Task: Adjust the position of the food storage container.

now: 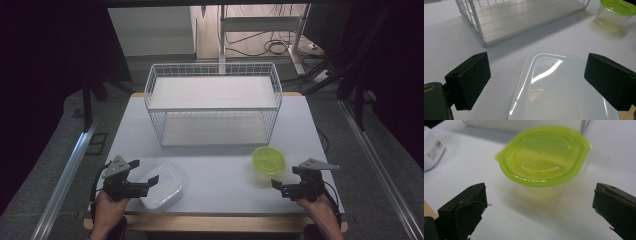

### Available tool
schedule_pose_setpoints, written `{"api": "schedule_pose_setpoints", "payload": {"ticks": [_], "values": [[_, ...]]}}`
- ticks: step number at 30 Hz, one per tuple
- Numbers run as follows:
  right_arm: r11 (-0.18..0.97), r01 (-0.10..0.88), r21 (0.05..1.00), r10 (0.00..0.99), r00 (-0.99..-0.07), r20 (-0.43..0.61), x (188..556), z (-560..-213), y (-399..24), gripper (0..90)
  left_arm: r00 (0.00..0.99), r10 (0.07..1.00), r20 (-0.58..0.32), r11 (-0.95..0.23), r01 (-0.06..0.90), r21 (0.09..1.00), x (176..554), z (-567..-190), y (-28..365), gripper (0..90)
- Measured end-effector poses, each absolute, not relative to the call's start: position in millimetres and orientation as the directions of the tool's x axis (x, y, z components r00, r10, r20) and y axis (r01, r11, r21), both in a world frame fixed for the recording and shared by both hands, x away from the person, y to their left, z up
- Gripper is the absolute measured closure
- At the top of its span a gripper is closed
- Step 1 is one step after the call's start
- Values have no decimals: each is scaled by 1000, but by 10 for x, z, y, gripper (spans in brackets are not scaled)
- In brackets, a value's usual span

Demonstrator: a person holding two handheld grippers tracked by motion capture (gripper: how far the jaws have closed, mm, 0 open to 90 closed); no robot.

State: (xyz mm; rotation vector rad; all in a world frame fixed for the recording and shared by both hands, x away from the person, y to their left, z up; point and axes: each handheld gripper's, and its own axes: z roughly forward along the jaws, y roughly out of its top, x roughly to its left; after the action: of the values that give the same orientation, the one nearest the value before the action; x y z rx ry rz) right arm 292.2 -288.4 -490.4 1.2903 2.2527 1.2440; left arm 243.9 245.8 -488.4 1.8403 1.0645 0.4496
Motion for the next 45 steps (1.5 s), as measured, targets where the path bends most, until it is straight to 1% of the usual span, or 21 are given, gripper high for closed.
{"api": "schedule_pose_setpoints", "payload": {"ticks": [4,8,11,14,15,17,18,20,22,23,24,25,26,27,29,30,32,35,38,42,45], "values": [[244,579,778,815,-558,159,2924,-4917,-2912,0,547,832,-89,-220,474,853,2430,-4938,2416,59],[262,562,785,817,-562,130,2908,-4875,-2893,0,550,831,-79,-230,469,852,2435,-4975,2397,53],[275,568,776,827,-551,110,2908,-4857,-2878,42,549,833,-66,-234,459,857,2435,-4989,2385,46],[263,599,756,841,-526,124,2914,-4848,-2875,138,549,834,-60,-237,453,860,2426,-4994,2389,42],[263,599,756,841,-526,124,2914,-4848,-2875,138,549,834,-60,-237,453,860,2426,-4994,2389,42],[263,596,758,847,-519,115,2911,-4829,-2880,201,550,833,-59,-233,447,864,2419,-4988,2397,42],[266,592,761,847,-520,108,2907,-4806,-2880,253,550,833,-63,-230,446,865,2417,-4987,2398,42],[274,581,766,846,-525,96,2900,-4782,-2873,309,551,832,-60,-232,444,865,2415,-4987,2397,42],[288,566,772,839,-538,82,2891,-4749,-2854,383,553,832,-55,-239,444,864,2414,-4991,2395,42],[310,549,776,829,-556,62,2886,-4719,-2825,444,554,831,-52,-241,443,864,2413,-4993,2392,42],[310,549,776,829,-556,62,2886,-4719,-2825,444,554,831,-52,-241,443,864,2413,-4993,2392,42],[339,537,773,820,-571,37,2887,-4694,-2791,505,555,831,-50,-242,442,864,2412,-4993,2391,42],[339,537,773,820,-571,37,2887,-4694,-2791,505,556,830,-50,-243,440,865,2412,-4992,2390,42],[349,530,773,815,-579,30,2891,-4682,-2774,529,558,829,-50,-242,438,866,2410,-4991,2390,42],[362,517,776,805,-593,19,2908,-4657,-2743,588,563,825,-52,-240,432,869,2407,-4987,2391,42],[374,506,777,797,-603,9,2934,-4632,-2714,642,564,824,-54,-237,430,871,2406,-4987,2388,42],[376,503,778,793,-609,10,2952,-4622,-2703,663,567,822,-52,-238,425,873,2404,-4987,2383,42],[382,500,777,776,-630,24,3033,-4604,-2655,744,568,821,-50,-239,422,874,2405,-4987,2378,42],[392,498,773,766,-642,25,3066,-4606,-2617,775,571,819,-55,-235,422,876,2409,-4988,2378,42],[434,473,767,741,-671,-5,3141,-4593,-2494,886,574,817,-54,-235,417,878,2403,-4985,2372,42],[457,461,761,720,-694,-12,3214,-4592,-2415,896,577,815,-50,-237,412,880,2400,-4981,2367,42]]}}
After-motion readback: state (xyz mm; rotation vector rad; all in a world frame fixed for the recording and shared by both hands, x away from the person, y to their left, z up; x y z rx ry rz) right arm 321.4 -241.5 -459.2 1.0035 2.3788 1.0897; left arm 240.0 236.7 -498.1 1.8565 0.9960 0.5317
